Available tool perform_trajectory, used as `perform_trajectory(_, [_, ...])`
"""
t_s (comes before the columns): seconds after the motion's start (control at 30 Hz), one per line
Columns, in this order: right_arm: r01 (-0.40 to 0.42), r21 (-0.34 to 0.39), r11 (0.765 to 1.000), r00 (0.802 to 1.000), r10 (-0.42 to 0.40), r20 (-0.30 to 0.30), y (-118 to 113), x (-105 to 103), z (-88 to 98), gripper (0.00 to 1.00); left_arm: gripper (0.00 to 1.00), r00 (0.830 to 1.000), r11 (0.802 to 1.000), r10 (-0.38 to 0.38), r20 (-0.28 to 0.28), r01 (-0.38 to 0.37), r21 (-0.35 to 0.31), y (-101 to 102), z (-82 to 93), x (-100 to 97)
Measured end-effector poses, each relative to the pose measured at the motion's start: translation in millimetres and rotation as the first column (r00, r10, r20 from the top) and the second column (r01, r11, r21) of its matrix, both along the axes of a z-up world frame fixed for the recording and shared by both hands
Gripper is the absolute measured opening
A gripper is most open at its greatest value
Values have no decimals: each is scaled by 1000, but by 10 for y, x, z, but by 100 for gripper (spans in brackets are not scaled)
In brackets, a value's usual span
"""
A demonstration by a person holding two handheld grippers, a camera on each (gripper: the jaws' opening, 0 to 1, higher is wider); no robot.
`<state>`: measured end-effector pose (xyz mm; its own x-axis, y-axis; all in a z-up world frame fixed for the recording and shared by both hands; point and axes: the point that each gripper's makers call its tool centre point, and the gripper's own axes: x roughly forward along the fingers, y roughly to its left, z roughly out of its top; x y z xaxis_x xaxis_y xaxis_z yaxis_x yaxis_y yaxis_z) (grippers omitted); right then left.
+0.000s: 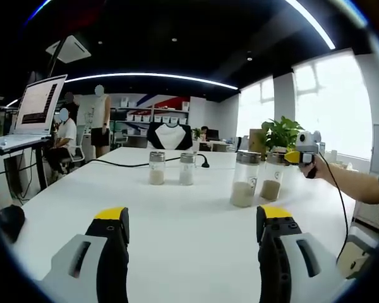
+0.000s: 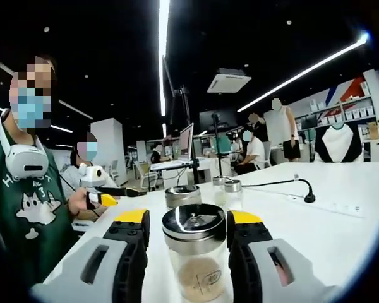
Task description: Rotate the seasoning bottle until the label or dispensing opening points toward the visible target arrow and the bottle remains upright within the marked orientation range
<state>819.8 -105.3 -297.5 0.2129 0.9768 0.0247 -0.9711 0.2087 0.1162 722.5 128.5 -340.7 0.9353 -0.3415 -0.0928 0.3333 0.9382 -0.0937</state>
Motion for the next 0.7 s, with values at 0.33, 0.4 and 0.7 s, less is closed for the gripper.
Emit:
perform_trajectory(0.33, [-28,-67,997,999,30,27,141,-43,-82,43,87,1000,1000,-7,1,7,-6,-37,16,-18])
perform_trajectory(0.4, [-23,-63,998,999,26,36,143,-44,-80,42,87,1000,1000,-10,2,10,-6,-54,15,-21])
perform_trajectory(0.7, [-38,-62,997,997,42,58,192,-95,-85,41,87,1000,1000,-17,-5,17,-5,-81,-8,-5])
